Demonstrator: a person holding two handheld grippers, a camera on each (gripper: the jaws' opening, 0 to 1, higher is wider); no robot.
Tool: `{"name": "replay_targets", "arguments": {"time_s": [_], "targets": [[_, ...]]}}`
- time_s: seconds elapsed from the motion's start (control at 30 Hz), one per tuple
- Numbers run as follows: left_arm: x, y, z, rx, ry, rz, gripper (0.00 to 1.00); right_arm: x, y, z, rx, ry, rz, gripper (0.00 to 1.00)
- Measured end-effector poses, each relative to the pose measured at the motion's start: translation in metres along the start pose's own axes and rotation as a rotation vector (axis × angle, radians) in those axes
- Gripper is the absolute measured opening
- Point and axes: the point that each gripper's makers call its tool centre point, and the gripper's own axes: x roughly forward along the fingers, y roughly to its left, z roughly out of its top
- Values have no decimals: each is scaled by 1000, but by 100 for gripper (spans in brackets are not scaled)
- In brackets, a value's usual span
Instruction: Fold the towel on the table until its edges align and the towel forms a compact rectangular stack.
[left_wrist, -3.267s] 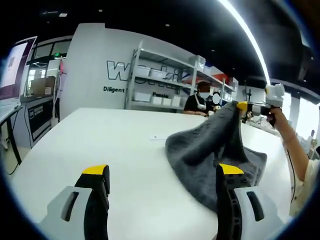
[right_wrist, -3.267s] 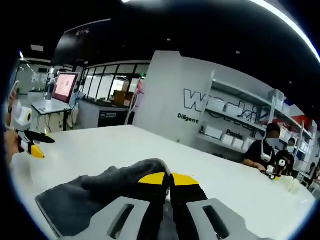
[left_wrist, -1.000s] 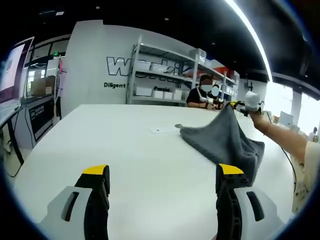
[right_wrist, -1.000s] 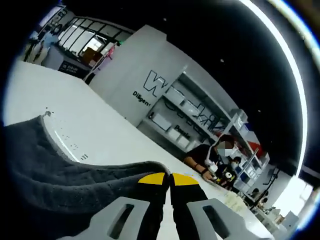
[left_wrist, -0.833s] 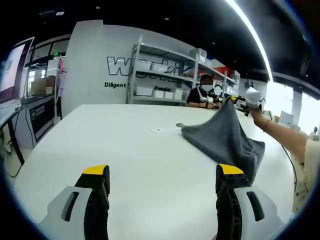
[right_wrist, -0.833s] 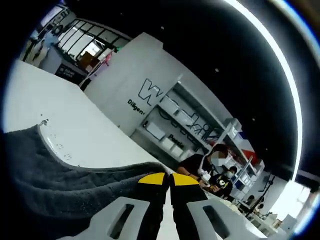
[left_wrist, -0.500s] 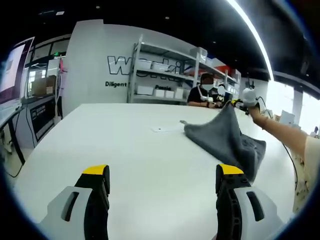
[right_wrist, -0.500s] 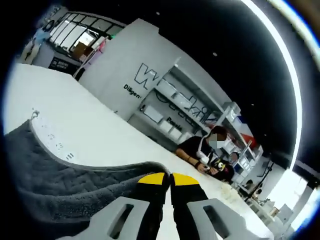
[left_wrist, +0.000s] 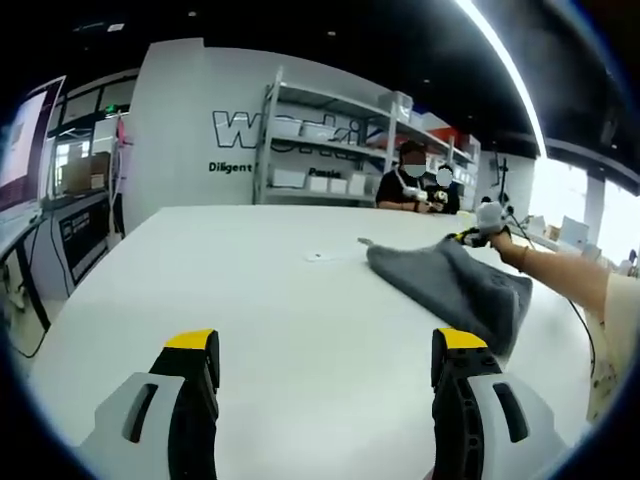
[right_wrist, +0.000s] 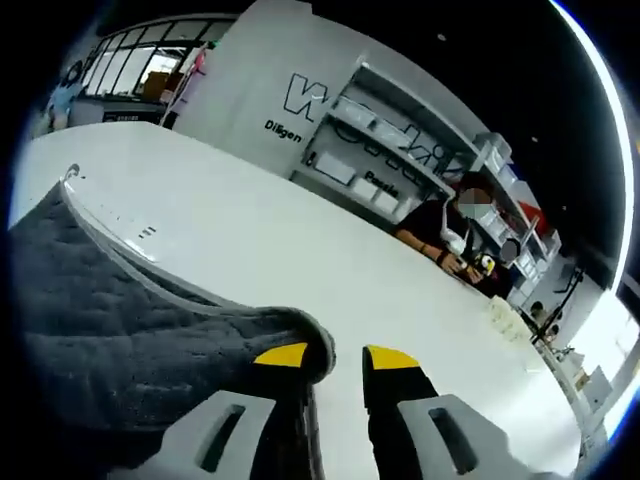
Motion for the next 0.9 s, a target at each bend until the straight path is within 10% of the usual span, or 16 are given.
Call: {"name": "replay_targets", "arguments": {"time_s": [0.4, 0.9], "targets": [[-1, -3, -1, 1, 2, -15, 86, -40, -9, 15, 65, -24, 43, 53], [-1, -10, -3, 10, 3, -33, 86, -106, 15, -12, 35, 6, 300, 58]]}}
